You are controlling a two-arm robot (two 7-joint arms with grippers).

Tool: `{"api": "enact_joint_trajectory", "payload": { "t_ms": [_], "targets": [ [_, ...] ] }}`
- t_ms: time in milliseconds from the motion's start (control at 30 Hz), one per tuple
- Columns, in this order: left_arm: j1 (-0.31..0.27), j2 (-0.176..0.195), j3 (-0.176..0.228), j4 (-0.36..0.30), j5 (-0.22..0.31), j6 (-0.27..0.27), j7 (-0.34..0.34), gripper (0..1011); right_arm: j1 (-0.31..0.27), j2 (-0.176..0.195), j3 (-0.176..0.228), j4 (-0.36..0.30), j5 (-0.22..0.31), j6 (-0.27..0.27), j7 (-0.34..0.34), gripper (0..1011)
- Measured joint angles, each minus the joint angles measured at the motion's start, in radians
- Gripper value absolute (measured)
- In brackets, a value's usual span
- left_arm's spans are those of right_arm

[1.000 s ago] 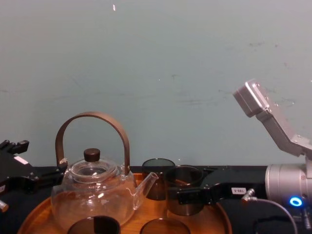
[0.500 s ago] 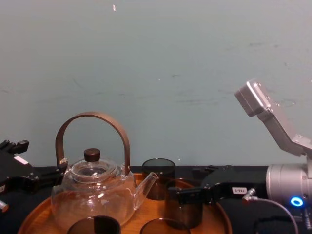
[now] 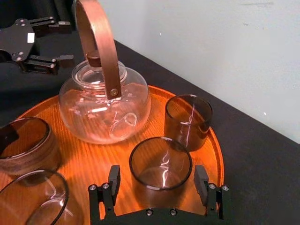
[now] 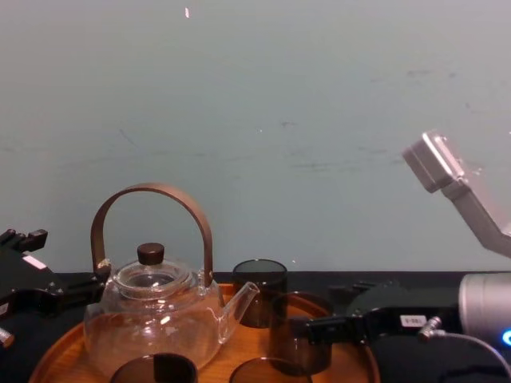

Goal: Pick up the glass from the table and place it on the tray.

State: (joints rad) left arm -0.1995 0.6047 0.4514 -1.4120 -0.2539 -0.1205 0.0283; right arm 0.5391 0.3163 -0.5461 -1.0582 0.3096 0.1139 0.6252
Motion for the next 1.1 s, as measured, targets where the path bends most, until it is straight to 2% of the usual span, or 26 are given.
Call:
{"api": "enact_joint_trajectory", "payload": {
  "t_ms": [367, 533, 667, 800, 1100],
  "targets": [
    [0.000, 0.000, 0.000, 0.000, 0.000, 0.000, 0.000, 1001, -0.102, 0.084, 0.014, -0.185, 0.011, 0.065, -0.057, 1002],
    [0.000, 0.000, 0.000, 0.000, 0.000, 0.000, 0.000, 1002, -0.161, 0.127, 0.035, -0.284, 0.011, 0.092, -0.102, 1002],
    [0.000, 0.000, 0.000, 0.000, 0.000, 0.000, 0.000, 1001, -0.209, 0.157, 0.064, -0.349, 0.014, 0.099, -0.140, 1002],
    [0.000, 0.000, 0.000, 0.000, 0.000, 0.000, 0.000, 1001, -0.276, 0.191, 0.118, -0.424, 0.026, 0.099, -0.187, 1002],
    [0.000, 0.000, 0.000, 0.000, 0.000, 0.000, 0.000, 1001, -0.386, 0.239, 0.230, -0.523, 0.037, 0.090, -0.270, 1002]
  ]
}}
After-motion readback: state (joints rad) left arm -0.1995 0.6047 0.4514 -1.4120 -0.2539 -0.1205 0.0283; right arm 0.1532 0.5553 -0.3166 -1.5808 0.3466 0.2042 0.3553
